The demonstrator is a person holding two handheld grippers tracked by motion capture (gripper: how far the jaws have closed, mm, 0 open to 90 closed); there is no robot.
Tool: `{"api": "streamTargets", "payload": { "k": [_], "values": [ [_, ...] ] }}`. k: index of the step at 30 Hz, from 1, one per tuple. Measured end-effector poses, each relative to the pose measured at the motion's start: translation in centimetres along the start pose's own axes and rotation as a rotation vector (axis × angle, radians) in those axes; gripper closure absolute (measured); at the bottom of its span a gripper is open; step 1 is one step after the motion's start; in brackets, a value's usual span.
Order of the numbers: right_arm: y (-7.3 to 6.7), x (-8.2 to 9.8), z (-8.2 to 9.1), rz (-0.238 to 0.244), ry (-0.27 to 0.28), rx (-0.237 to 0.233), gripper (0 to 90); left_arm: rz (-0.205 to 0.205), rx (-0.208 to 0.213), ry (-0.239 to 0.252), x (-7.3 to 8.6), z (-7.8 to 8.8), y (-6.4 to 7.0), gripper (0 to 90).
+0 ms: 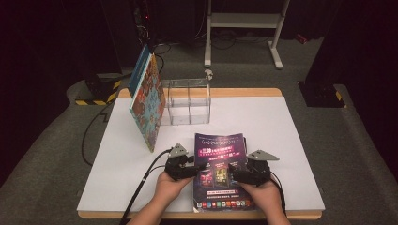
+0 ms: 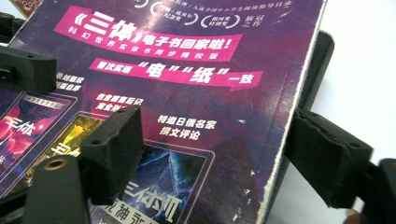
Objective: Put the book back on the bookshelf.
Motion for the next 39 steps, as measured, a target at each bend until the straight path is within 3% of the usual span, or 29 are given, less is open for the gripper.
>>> {"api": "streamTargets", "payload": {
  "k": [1,6,8,9,14,22,32,35,39],
  "values": [
    [-0.1,-0.2,-0.2,-0.001,0.003,-0.010,23.0,-0.024,-0.009,0.015,-0.2,0.2,0.0,58.6],
    [-0.4,-0.4,-0.3,-0.008,0.023,-0.022,29.1,-0.063,-0.038,0.041,-1.0,0.9,-0.1,65.3],
    [-0.7,-0.6,-0.4,-0.010,0.031,-0.035,32.8,-0.066,-0.043,0.060,-1.5,1.3,-0.3,69.8],
    [-1.0,-0.8,-0.4,-0.007,0.033,-0.049,37.0,-0.057,-0.043,0.094,-2.1,1.8,-0.4,73.2],
    [-1.9,-1.7,-0.6,-0.021,0.048,-0.096,48.0,-0.070,-0.064,0.122,-2.8,2.6,-0.7,79.3],
    [-2.9,-2.8,-1.0,-0.020,0.033,-0.118,54.0,-0.072,-0.059,0.167,-3.5,3.9,-1.0,81.8],
    [-3.8,-3.6,-1.7,-0.047,0.024,-0.169,58.9,-0.118,-0.067,0.202,-4.3,5.2,-1.1,83.3],
    [-4.1,-4.0,-1.8,-0.076,0.040,-0.217,66.5,-0.116,-0.072,0.203,-4.4,5.6,-1.4,83.3],
    [-4.5,-4.5,-1.7,-0.062,0.063,-0.221,69.5,-0.118,-0.076,0.219,-4.8,6.3,-1.5,83.3]
  ]
}}
Point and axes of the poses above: each handheld gripper's, and its own axes: z roughly backward along the jaws, x roughly out of its underside, y roughly to its right, the point moved 4 cm from there along -z, roughly forward along the jaws, and after that the axes turned 7 degrees about x, right-handed, at the moved point
